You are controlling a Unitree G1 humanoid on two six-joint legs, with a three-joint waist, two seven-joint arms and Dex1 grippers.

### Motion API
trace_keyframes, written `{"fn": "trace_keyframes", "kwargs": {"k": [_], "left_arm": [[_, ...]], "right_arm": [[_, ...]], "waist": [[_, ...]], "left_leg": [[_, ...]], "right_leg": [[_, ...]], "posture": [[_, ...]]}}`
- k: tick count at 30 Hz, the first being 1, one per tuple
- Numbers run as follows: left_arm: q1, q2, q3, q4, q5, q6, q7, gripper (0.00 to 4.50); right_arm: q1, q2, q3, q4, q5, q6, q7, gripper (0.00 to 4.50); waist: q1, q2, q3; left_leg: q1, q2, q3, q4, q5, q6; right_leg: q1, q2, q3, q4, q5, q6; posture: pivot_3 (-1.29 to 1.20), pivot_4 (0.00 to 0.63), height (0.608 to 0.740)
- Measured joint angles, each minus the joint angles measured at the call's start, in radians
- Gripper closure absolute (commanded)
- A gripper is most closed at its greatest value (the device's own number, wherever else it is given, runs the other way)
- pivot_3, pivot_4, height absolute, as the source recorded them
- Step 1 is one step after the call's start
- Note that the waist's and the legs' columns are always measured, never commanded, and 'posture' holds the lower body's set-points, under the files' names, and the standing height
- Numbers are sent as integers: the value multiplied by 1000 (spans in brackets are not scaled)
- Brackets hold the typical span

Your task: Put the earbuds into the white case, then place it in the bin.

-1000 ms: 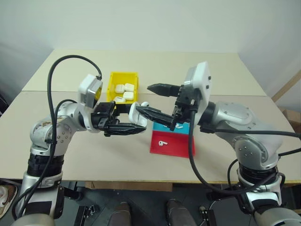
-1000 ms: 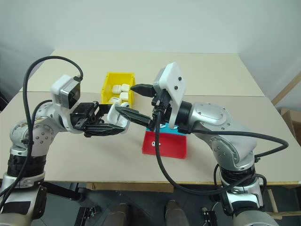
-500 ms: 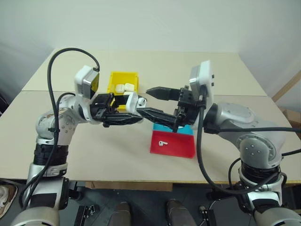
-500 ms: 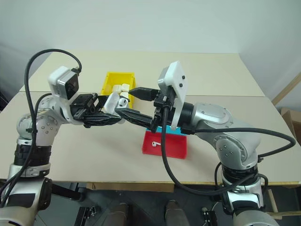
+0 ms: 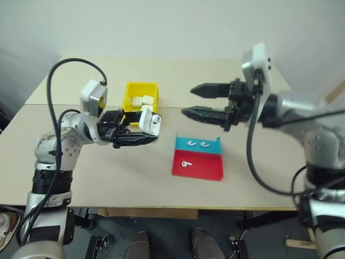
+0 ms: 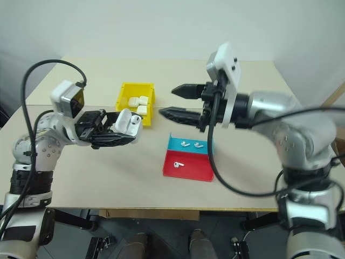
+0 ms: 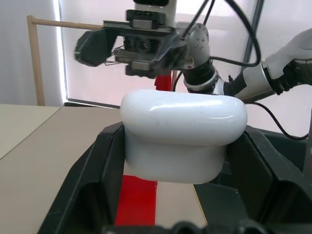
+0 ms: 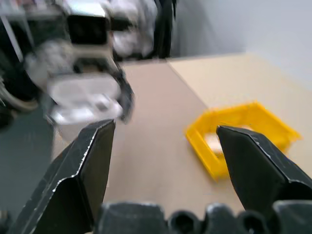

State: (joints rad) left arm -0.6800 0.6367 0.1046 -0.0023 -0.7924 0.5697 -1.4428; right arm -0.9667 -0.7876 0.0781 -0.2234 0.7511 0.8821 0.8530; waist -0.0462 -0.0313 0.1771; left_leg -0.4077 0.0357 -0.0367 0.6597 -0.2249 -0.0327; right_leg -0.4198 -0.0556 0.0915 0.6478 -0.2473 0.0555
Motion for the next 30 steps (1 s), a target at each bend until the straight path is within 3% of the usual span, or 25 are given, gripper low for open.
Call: {"fn": "trace_keyframes", "kwargs": {"k": [3,6,8,10,14,22,30], "left_arm": [[24,0,10,-33,-2,2,22,1671],[44,-3,20,-66,-14,4,51,1671],[58,-4,26,-89,-26,5,68,1671],[67,-4,29,-108,-33,7,87,1671],[97,-1,37,-145,-42,14,117,1671],[148,17,74,-198,-73,18,166,1671],[196,40,99,-244,-89,18,199,1671]], "right_arm": [[-117,-68,246,189,-262,-158,199,569],[-194,-31,454,405,-490,-340,367,569],[-228,18,520,527,-581,-445,451,744],[-254,60,545,623,-647,-546,518,1206],[-300,130,575,786,-756,-732,600,2579],[-319,247,598,1083,-937,-1008,641,2579],[-358,334,595,1291,-1081,-1145,513,2579]], "waist": [[-6,0,0],[-13,0,0],[-17,0,1],[-18,0,1],[-20,0,1],[-22,1,1],[-24,1,2]], "left_leg": [[0,0,1,-1,0,0],[-1,0,1,0,0,0],[-2,0,1,0,0,0],[-2,0,1,0,0,0],[-2,0,0,0,0,0],[0,0,0,0,0,0],[1,0,0,0,0,-1]], "right_leg": [[-1,1,1,0,0,0],[-2,0,2,0,0,0],[-3,0,1,0,0,0],[-3,0,1,0,0,0],[-2,-1,1,1,0,0],[-2,-1,1,2,0,-1],[-2,-1,1,3,1,-1]], "posture": [[0,150,740],[0,150,740],[0,150,740],[0,150,740],[0,150,740],[0,150,740],[0,150,740]]}}
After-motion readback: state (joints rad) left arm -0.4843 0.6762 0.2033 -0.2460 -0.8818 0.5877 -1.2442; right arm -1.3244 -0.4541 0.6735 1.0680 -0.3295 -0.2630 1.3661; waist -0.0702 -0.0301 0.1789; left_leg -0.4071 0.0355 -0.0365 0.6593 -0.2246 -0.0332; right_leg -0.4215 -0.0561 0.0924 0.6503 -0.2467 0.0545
